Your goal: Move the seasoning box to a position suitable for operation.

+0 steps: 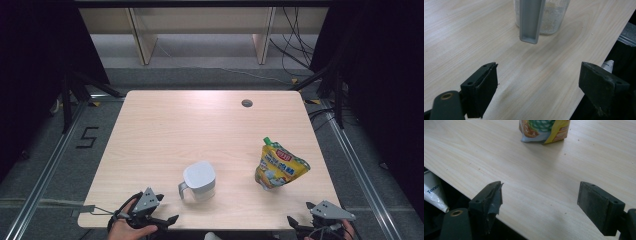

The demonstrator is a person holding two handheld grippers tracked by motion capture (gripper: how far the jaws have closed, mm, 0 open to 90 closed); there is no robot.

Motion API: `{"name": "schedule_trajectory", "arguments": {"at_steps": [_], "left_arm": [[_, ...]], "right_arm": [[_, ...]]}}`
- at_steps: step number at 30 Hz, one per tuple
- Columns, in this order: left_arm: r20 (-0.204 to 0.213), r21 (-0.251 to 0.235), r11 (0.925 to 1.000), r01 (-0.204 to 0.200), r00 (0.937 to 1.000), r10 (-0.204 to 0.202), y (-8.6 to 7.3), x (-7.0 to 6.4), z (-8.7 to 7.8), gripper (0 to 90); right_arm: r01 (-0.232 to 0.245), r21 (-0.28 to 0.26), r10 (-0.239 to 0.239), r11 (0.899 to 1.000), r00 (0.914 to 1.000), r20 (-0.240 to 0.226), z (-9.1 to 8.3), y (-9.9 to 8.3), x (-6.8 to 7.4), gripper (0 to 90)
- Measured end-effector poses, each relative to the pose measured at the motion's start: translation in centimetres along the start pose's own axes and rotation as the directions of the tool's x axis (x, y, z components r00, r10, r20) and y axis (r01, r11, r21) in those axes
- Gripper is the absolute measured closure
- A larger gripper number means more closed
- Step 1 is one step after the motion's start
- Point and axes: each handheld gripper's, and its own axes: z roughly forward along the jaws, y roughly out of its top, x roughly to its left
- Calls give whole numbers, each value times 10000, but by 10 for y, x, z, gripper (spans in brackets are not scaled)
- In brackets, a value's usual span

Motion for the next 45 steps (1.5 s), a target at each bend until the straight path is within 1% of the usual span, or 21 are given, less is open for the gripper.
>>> {"name": "schedule_trajectory", "arguments": {"at_steps": [1, 3, 4, 7, 8, 9, 11, 12, 14, 15, 18, 20, 22, 24, 25, 29, 32, 35, 38, 41, 45], "left_arm": [[58, -98, 9999, 109, 9999, -108, 0, -1, 0, 151], [-42, 94, 9997, -246, 9997, 247, 1, 1, -1, 151], [-42, 94, 9997, -246, 9997, 247, 1, 1, -1, 151], [-51, 32, 9999, -123, 9999, 124, 0, 0, 0, 153], [6, -1, 9996, -276, 9996, 276, 1, 1, 0, 154], [11, -23, 10000, 10, 10000, -10, 0, -1, 0, 154], [30, -100, 9999, 93, 10000, -93, 0, -1, 1, 155], [-122, 24, 10000, -57, 9999, 58, 1, 0, 0, 157], [-153, 48, 9999, -155, 9998, 156, 1, 1, -1, 157], [-153, 48, 9999, -155, 9998, 156, 1, 1, -1, 157], [-221, -101, 9999, 86, 9997, -88, 1, 1, -1, 157], [-255, -187, 9998, 47, 9997, -52, 2, 2, -1, 157], [-160, -399, 9986, 345, 9993, -351, 3, 0, -2, 157], [-263, -409, 9989, 208, 9994, -219, 4, 1, -2, 158], [-263, -222, 9997, -140, 9996, 135, 5, 4, -4, 161], [-285, -298, 9996, 20, 9996, -29, 5, 4, -4, 172], [-169, -578, 9983, 90, 9998, -100, 7, 3, -2, 221], [-192, -367, 9993, 97, 9998, -104, 9, 2, -2, 240], [-64, -1000, 9943, 370, 9993, -378, 13, -1, 3, 265], [-210, -860, 9960, 252, 9994, -270, 16, 0, 2, 299], [-205, -1160, 9929, 263, 9994, -289, 19, 3, 4, 383]], "right_arm": [[15, -8, -15, 10000, 10000, 5, 0, 0, 0, 210], [-32, -14, 32, 10000, 10000, -36, 0, 0, 0, 211], [-145, 43, 145, 9999, 9999, -75, -1, 1, 1, 211], [-101, 28, 101, 9999, 9999, -88, -1, 1, 1, 210], [0, 8, 0, 10000, 10000, -15, 0, 1, 2, 208], [0, 5, 0, 10000, 10000, -10, 0, 1, 2, 208], [-87, -34, 86, 10000, 9999, -126, 0, 1, 2, 207], [-11, -62, 12, 10000, 10000, 25, -1, 1, 1, 201], [-55, -70, 55, 10000, 10000, 61, -2, 1, -1, 199], [-317, -101, 319, 9994, 9993, 189, -2, 1, 1, 199], [-106, -136, 107, 9999, 9999, 95, -2, 1, -1, 198], [-108, -146, 110, 9998, 9999, 111, -2, 1, -1, 198], [-147, -192, 149, 9997, 9998, 104, -2, 1, 0, 196], [-155, -210, 157, 9997, 9998, 98, -2, 1, 0, 196], [-165, -193, 167, 9997, 9998, 101, -2, 1, 0, 196], [-163, -192, 165, 9997, 9998, 99, -2, 1, 0, 196], [-67, -188, 67, 9998, 10000, 36, -1, 1, 0, 201], [24, -160, -22, 9999, 10000, 89, -1, 1, -1, 201], [-12, -156, 13, 9999, 10000, 60, -1, 1, -1, 201], [-49, -139, 50, 9999, 10000, 44, -1, 1, -1, 201], [-133, -139, 134, 9998, 9999, 82, 0, 1, 0, 202]]}}
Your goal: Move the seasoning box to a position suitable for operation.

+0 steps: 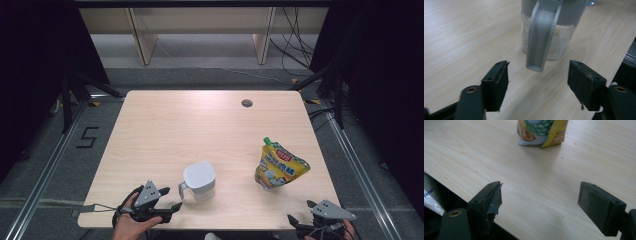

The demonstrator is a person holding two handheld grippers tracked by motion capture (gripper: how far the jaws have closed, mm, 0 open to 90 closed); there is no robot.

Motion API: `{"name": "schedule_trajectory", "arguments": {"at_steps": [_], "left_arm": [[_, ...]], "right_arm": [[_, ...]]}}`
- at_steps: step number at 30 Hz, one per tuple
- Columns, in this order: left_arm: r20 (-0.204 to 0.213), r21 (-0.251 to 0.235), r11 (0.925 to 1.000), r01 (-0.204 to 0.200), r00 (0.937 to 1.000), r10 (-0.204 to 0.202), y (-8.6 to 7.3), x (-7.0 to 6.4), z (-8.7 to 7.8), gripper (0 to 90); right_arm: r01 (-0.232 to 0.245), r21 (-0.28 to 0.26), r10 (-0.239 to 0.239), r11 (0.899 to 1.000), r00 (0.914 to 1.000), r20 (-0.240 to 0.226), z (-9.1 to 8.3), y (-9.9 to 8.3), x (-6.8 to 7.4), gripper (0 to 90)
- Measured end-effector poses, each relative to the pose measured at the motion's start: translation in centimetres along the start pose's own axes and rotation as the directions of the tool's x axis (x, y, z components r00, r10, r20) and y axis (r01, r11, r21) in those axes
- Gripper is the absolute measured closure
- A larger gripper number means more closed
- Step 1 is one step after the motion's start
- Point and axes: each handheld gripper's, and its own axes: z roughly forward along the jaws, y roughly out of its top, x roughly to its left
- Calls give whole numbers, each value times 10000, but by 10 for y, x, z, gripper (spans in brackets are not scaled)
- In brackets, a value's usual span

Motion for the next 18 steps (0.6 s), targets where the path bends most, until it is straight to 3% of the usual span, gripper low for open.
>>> {"name": "schedule_trajectory", "arguments": {"at_steps": [2, 5, 9, 10, 12, 13, 15, 16, 18], "left_arm": [[-5, -84, 10000, 0, 10000, 0, 2, 0, 1, 415], [36, 39, 9994, -355, 9994, 355, 4, 0, 4, 459], [6, -68, 9987, -501, 9987, 501, 9, -3, 9, 514], [6, -68, 9987, -501, 9987, 501, 9, -3, 9, 523], [-66, -145, 9979, -625, 9980, 624, 11, -3, 12, 554], [19, -213, 9973, -705, 9975, 706, 13, -3, 15, 562], [85, -303, 9978, -586, 9982, 589, 15, -4, 17, 612], [-84, -40, 9954, -955, 9954, 955, 16, -2, 16, 623], [-25, -239, 9967, -770, 9970, 770, 16, -3, 17, 652]], "right_arm": [[-213, 16, 213, 9998, 9998, 16, 0, 0, 2, 206], [62, 11, -62, 10000, 10000, -55, 1, 0, 0, 207], [166, -70, -164, 9998, 9992, 374, 1, 0, 0, 207], [42, -104, -40, 9999, 9999, 157, 2, 0, 1, 207], [128, -71, -126, 9999, 9993, 358, 1, 0, 1, 207], [-125, -46, 126, 9999, 9998, 178, 2, 0, 2, 207], [279, -98, -275, 9996, 9990, 351, 2, 0, 0, 207], [127, -65, -126, 9999, 9997, 220, 2, 0, 1, 208], [200, -129, -196, 9997, 9992, 339, 2, 0, 0, 208]]}}
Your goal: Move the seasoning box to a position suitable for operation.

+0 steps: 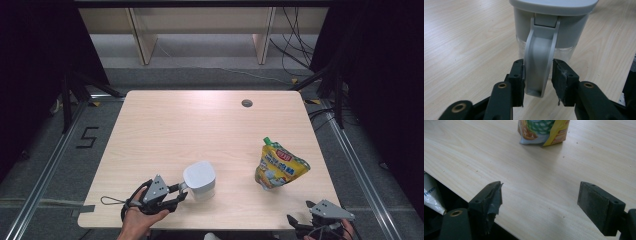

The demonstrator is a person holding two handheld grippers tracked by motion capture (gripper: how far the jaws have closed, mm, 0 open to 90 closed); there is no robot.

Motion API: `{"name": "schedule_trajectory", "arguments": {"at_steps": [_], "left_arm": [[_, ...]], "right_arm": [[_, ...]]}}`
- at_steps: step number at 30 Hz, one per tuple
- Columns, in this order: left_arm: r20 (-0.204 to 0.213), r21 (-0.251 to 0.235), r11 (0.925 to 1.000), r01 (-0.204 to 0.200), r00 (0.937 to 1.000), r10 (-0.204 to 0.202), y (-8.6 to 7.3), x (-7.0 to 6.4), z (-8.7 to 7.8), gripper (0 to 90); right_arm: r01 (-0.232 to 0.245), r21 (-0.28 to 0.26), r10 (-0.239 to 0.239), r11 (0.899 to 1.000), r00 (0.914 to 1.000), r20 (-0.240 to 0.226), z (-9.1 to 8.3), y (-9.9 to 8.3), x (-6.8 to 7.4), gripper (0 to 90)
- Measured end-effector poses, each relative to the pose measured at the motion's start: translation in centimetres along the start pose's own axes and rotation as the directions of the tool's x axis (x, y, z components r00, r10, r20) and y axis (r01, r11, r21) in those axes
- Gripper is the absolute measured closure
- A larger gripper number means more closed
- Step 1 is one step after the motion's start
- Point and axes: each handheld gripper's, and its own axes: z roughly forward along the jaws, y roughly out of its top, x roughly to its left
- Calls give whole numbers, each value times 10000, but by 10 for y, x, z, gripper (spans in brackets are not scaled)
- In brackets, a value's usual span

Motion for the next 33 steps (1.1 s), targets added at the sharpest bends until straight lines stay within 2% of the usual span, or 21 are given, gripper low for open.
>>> {"name": "schedule_trajectory", "arguments": {"at_steps": [4, 5, 6, 7, 9, 10, 11, 13, 15, 16, 19, 22, 23, 24, 25, 27, 29, 30, 31, 32, 33], "left_arm": [[141, -163, 9998, 149, 9998, -146, 1, 2, 1, 674], [92, -91, 9999, -46, 9999, 47, 2, 3, 1, 676], [77, -31, 9996, -284, 9996, 284, 3, 4, 1, 677], [96, -48, 9997, -250, 9996, 250, 3, 4, 1, 677], [102, -66, 9996, -290, 9995, 291, 3, 9, 1, 679], [39, -123, 9997, -193, 9998, 193, 2, 9, 1, 680], [132, -105, 9994, -322, 9994, 324, 2, 13, 1, 680], [143, -149, 9995, -269, 9995, 271, 2, 15, 2, 681], [273, -184, 9995, -249, 9993, 254, 2, 18, 3, 681], [279, -218, 9986, -485, 9984, 491, 2, 21, 3, 681], [351, -245, 9988, -416, 9985, 424, 2, 25, 3, 682], [599, -351, 9980, -518, 9968, 538, 1, 29, 5, 683], [707, -505, 9950, -857, 9935, 891, 2, 33, 6, 684], [690, -386, 9976, -580, 9958, 606, 2, 32, 6, 684], [747, -383, 9974, -613, 9951, 641, 2, 33, 7, 685], [903, -422, 9969, -666, 9934, 702, 3, 33, 9, 686], [837, -407, 9962, -765, 9933, 797, 4, 33, 10, 686], [1047, -428, 9964, -728, 9915, 769, 5, 32, 12, 686], [1046, -446, 9945, -945, 9896, 987, 7, 31, 13, 686], [1106, -383, 9964, -754, 9907, 792, 7, 29, 14, 686], [1148, -444, 9949, -901, 9889, 947, 7, 29, 15, 686]], "right_arm": [[-49, 54, 50, 10000, 10000, -58, 0, 0, 1, 209], [57, 10, -57, 10000, 10000, -9, 0, 0, 0, 209], [-253, 83, 254, 9996, 9996, -92, 0, 0, 2, 209], [-340, 119, 342, 9993, 9993, -124, 0, 0, 3, 210], [-20, -62, 20, 10000, 10000, 23, 1, 0, 1, 211], [-259, 17, 259, 9997, 9997, 54, -1, 0, 2, 211], [-160, 95, 159, 9998, 9999, 50, -1, 0, 1, 211], [3, 21, -3, 10000, 10000, 21, -1, 0, 0, 211], [-271, 122, 272, 9996, 9996, -83, -1, 0, 3, 211], [-76, 22, 76, 10000, 9999, -74, 0, 0, 1, 213], [-247, 64, 248, 9997, 9997, -86, 0, 0, 3, 214], [-61, -63, 60, 10000, 10000, -42, -1, 0, 1, 215], [124, -130, -124, 9998, 9999, -9, 0, 0, 0, 215], [115, -96, -115, 9999, 9999, -39, 0, 0, 0, 215], [-265, 60, 266, 9996, 9996, -97, 0, 0, 3, 215], [-168, 2, 168, 9999, 9998, -92, 0, 0, 2, 215], [-292, 32, 292, 9996, 9995, -95, 0, 1, 3, 215], [-241, 36, 241, 9997, 9997, -60, 0, 0, 3, 216], [-223, 48, 223, 9997, 9997, -82, 0, 0, 3, 215], [-169, 13, 169, 9999, 9998, -99, 0, 0, 2, 215], [-157, -3, 157, 9999, 9998, -88, 0, 0, 2, 215]]}}
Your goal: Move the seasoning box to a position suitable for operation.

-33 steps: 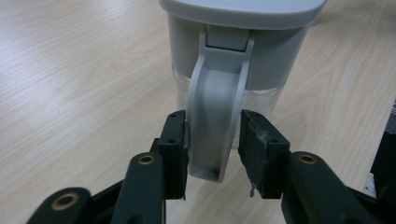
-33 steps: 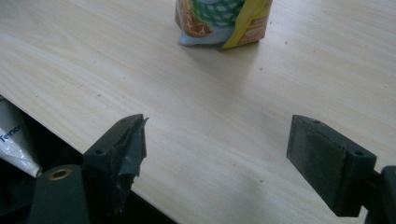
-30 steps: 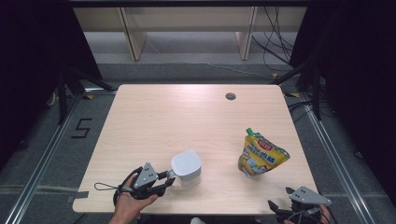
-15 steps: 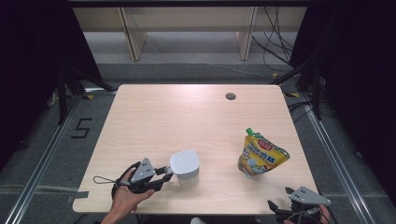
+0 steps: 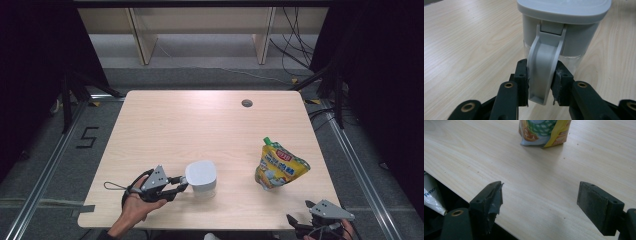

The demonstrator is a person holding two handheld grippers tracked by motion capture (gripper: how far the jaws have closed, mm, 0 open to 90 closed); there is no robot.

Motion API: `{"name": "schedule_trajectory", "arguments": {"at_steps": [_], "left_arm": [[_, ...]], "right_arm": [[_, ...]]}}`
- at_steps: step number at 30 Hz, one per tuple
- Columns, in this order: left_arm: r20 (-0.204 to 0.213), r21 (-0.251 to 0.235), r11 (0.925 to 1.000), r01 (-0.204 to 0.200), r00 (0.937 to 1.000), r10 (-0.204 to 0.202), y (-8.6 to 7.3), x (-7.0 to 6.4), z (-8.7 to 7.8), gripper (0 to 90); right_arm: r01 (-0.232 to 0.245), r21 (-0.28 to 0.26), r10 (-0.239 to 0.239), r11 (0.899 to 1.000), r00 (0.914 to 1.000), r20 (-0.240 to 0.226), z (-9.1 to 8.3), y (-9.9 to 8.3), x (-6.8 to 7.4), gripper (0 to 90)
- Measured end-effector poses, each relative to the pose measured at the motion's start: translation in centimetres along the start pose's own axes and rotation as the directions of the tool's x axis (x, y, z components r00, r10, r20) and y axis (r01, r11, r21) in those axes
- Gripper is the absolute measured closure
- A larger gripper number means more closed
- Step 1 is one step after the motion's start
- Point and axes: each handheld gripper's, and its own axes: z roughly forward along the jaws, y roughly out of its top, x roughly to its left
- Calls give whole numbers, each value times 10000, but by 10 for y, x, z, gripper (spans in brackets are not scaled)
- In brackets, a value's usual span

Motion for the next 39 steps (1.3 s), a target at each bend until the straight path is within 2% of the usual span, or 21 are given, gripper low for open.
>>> {"name": "schedule_trajectory", "arguments": {"at_steps": [4, 6, 7, 9, 10, 11, 14, 15, 16, 18, 19, 20, 22, 27, 29, 30, 33, 34, 35, 36, 39], "left_arm": [[169, -61, 9999, 82, 9998, -81, 2, -4, 4, 686], [252, -34, 9999, -101, 9996, 102, 3, -6, 7, 686], [252, -34, 9999, -101, 9996, 102, 3, -6, 7, 686], [422, -81, 9996, -276, 9987, 279, 5, -7, 9, 686], [484, -117, 9998, -182, 9987, 188, 5, -10, 11, 686], [568, -61, 9992, -389, 9976, 392, 7, -12, 13, 686], [749, -79, 9990, -441, 9962, 446, 9, -17, 17, 686], [749, -79, 9990, -441, 9962, 446, 9, -17, 17, 686], [945, -125, 9991, -417, 9946, 427, 11, -19, 20, 686], [972, -99, 9989, -463, 9942, 470, 12, -21, 22, 686], [977, -120, 9994, -339, 9946, 349, 12, -23, 23, 686], [1065, -162, 9982, -579, 9925, 593, 13, -21, 24, 685], [1077, -126, 9992, -381, 9934, 392, 13, -23, 24, 686], [1190, -222, 9988, -437, 9918, 460, 14, -24, 28, 685], [1176, -190, 9983, -550, 9914, 568, 15, -25, 29, 686], [1261, -218, 9959, -879, 9879, 900, 16, -23, 30, 685], [1317, -211, 9982, -557, 9896, 580, 16, -24, 30, 685], [1317, -211, 9982, -557, 9896, 580, 16, -24, 30, 685], [1385, -217, 9980, -590, 9885, 614, 16, -23, 31, 685], [1368, -197, 9982, -575, 9888, 596, 16, -23, 31, 685], [1304, -149, 9977, -658, 9892, 672, 17, -22, 32, 685]], "right_arm": [[-31, 30, 31, 10000, 10000, -11, 0, 0, 0, 215], [-352, 120, 352, 9993, 9994, -27, -1, 0, 3, 215], [-144, 42, 144, 9999, 9999, 8, 0, 0, 1, 216], [-124, 38, 124, 9999, 9999, -89, 0, 0, 0, 216], [-195, 49, 195, 9998, 9998, -29, -1, 1, 2, 216], [-4, -42, 4, 10000, 10000, 24, 0, 1, 0, 216], [183, 41, -183, 9998, 9998, 61, -1, 1, -1, 216], [183, 41, -183, 9998, 9998, 61, -1, 1, -1, 216], [-112, 83, 111, 9999, 9999, 73, -1, 1, 1, 216], [-152, 75, 152, 9999, 9999, -57, -1, 0, 1, 216], [225, -25, -225, 9997, 9997, 11, 0, 0, -2, 216], [226, -26, -226, 9997, 9997, -5, 0, 0, -2, 216], [154, -44, -154, 9999, 9999, 58, 0, 1, -1, 216], [177, -52, -177, 9998, 9998, 21, 0, 1, -1, 216], [-15, 34, 16, 10000, 9999, -140, 1, 1, -1, 216], [8, 33, -8, 10000, 9999, -154, 1, 1, -1, 216], [169, -47, -169, 9998, 9999, 1, 1, 1, -1, 216], [40, 30, -39, 10000, 9999, -117, 1, 0, -1, 216], [210, -43, -210, 9998, 9998, -67, 1, 0, -2, 216], [-69, 27, 70, 10000, 10000, -49, 0, 0, 0, 216], [299, 30, -299, 9995, 9995, 79, 0, 0, -3, 216]]}}
